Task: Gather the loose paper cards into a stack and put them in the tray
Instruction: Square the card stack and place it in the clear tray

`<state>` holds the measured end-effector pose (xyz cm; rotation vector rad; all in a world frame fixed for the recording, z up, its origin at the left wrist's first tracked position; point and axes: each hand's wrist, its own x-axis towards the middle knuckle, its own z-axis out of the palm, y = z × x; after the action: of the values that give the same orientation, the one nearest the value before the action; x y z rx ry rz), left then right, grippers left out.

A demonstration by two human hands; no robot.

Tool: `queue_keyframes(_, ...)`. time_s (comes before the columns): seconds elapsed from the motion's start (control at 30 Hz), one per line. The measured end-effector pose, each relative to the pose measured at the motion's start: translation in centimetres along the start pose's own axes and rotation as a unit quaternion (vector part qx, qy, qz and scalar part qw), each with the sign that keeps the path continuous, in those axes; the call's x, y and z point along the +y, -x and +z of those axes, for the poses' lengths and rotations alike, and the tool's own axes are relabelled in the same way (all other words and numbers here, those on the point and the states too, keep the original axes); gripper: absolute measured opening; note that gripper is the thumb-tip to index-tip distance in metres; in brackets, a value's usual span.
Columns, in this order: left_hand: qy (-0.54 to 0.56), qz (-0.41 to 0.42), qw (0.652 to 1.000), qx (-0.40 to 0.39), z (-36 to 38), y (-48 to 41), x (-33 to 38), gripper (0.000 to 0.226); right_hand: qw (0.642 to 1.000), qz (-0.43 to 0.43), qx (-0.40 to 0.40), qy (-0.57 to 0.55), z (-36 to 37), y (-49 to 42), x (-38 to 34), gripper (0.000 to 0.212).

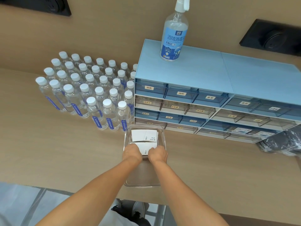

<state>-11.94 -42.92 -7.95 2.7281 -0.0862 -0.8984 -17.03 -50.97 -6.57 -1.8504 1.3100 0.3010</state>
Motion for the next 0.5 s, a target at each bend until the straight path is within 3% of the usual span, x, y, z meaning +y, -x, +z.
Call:
queue_keyframes(0.17,-0.024,0.002,1.000,-0.010,-2.3,1.2,0.2,0.037,0.999,-0.030,-0.010,0.016,-1.1,1.8,-0.5,0.035)
queue_keyframes(0.33,-0.045,0.057,0.997,-0.005,-5.7,3.1,0.6,0.038,0.996,-0.070,0.003,0.054,-2.9,4.4,-2.2,0.037)
queue_keyframes(0.5,-0.091,0.096,0.991,0.006,-10.0,4.7,-1.6,0.037,0.977,-0.128,-0.003,0.170,-3.2,8.1,-4.9,0.039)
